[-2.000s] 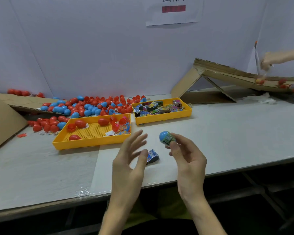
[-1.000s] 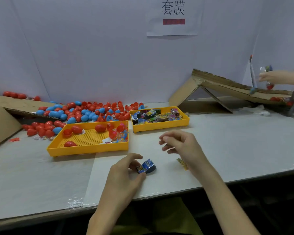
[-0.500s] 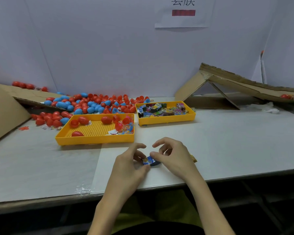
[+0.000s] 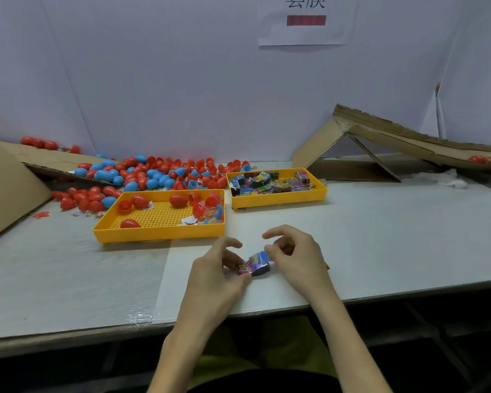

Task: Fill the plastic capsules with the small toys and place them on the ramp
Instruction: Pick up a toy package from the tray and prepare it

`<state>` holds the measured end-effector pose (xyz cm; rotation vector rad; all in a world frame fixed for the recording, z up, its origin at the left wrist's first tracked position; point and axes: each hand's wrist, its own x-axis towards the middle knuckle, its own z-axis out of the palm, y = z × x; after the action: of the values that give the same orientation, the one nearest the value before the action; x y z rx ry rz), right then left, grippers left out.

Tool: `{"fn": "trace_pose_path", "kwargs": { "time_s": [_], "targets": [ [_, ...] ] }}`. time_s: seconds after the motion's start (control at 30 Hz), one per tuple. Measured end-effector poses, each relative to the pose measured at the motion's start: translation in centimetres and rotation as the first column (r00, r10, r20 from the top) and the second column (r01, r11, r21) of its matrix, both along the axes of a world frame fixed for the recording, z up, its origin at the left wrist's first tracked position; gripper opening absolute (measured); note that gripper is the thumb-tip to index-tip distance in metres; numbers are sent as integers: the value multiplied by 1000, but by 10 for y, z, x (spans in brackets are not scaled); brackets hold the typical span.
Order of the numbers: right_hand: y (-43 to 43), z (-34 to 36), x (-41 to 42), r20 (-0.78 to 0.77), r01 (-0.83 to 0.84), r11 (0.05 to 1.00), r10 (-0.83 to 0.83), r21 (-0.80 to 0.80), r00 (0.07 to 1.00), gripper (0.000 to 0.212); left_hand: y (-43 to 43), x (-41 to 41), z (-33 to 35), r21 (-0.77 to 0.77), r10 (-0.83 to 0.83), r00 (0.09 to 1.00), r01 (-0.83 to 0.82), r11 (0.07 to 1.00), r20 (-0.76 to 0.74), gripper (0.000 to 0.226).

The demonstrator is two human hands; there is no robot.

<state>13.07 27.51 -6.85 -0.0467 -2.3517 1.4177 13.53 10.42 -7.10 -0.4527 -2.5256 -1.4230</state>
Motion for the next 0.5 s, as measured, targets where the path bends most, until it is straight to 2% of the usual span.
{"fn": "trace_pose_path", "kwargs": {
  "time_s": [0.07,0.13,0.27,0.4,0.5],
  "targets": [
    [3,0,1,-40,48,996,-51,-71,998,17,-1,0,1,-10,-1,1000,1,1000,2,45],
    [5,2,3,-74,20,983,-34,-182,997,17,-2,-1,1,-28,-17,1000,17,999,22,47],
    [6,8,11,-144,-220,928,183,-301,972,23,-9,0,8,-20,-126,986,129,991,105,58],
    [6,9,15,-169,-402,868,366,-291,915,32,-17,2,15,221,-189,976,161,962,110,31],
    [4,9,17,-173,-436,864,403,-252,899,31,-16,3,14,193,-200,974,178,965,103,15]
  ]
}}
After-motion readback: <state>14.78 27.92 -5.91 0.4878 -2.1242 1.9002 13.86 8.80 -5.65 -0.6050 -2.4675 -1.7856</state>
